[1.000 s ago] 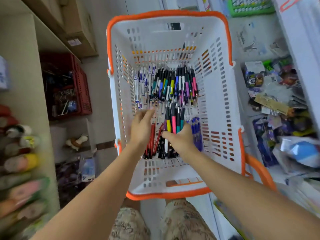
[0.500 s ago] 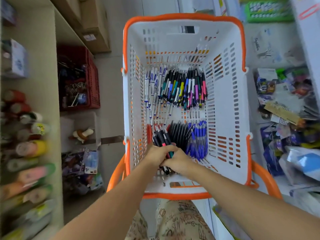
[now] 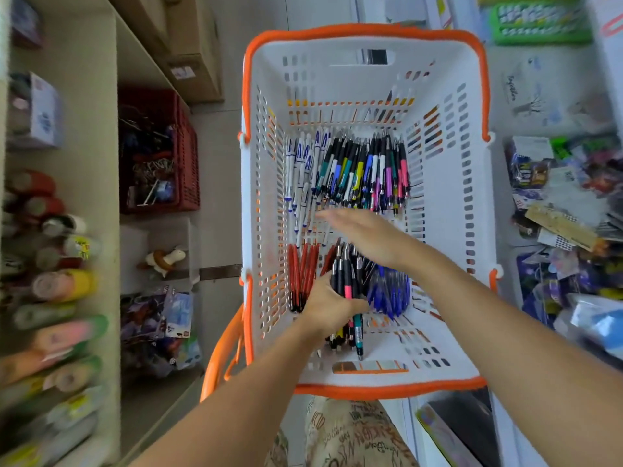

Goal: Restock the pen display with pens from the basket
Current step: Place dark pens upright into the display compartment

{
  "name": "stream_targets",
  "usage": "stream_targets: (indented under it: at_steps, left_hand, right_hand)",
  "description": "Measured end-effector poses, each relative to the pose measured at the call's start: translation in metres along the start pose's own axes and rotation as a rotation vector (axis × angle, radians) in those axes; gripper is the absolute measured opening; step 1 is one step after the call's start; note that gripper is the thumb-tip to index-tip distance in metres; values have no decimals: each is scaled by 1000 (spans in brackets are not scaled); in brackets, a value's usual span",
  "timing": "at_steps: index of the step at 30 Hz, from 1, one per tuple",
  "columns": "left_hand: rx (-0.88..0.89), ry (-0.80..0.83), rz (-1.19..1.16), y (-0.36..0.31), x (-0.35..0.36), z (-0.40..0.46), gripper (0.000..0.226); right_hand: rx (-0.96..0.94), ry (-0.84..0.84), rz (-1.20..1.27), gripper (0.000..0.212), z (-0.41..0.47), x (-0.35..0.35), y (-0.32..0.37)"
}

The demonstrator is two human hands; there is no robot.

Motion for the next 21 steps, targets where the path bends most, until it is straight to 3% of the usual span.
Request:
stream_targets:
  at_steps: [3, 5, 6, 8, 10, 11, 15, 18, 21]
  left_hand:
    - [52, 60, 39, -3, 9, -1, 28]
    - [52, 66, 43, -4, 12, -3, 32]
    - [43, 59, 34, -5, 13, -4, 31]
    - [20, 27, -14, -9, 12, -8, 29]
    - [-6, -15, -97, -17, 7, -12, 33]
    - [-1, -31, -150, -25, 3, -18, 30]
    - [9, -78, -469, -53, -24, -62, 16]
    - [60, -141, -710, -63, -59, -110, 21]
    - [147, -299, -786, -51, -100, -171, 25]
  right_hand:
    - [191, 325, -257, 76, 3, 18, -3]
    - [188, 329, -249, 78, 0, 21, -17]
    - [139, 247, -146, 74, -2, 18, -23]
    - [48, -102, 123, 61, -6, 4, -34]
    - [74, -420, 344, 52, -13, -13, -40]
    - [116, -472, 429, 49, -16, -17, -38]
    - [167, -224, 437, 45, -32, 12, 7]
    - [75, -75, 505, 30, -46, 49, 64]
    - [-32, 15, 471, 20, -58, 88, 123]
Point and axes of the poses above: each hand's wrist, its own z-axis towards the middle knuckle, its own x-axis out of the palm, y = z × x, the point moved 1 cm from there along z, towards the middle knuckle, and after that the axes turned 5 degrees about z, right-handed, at the moved point
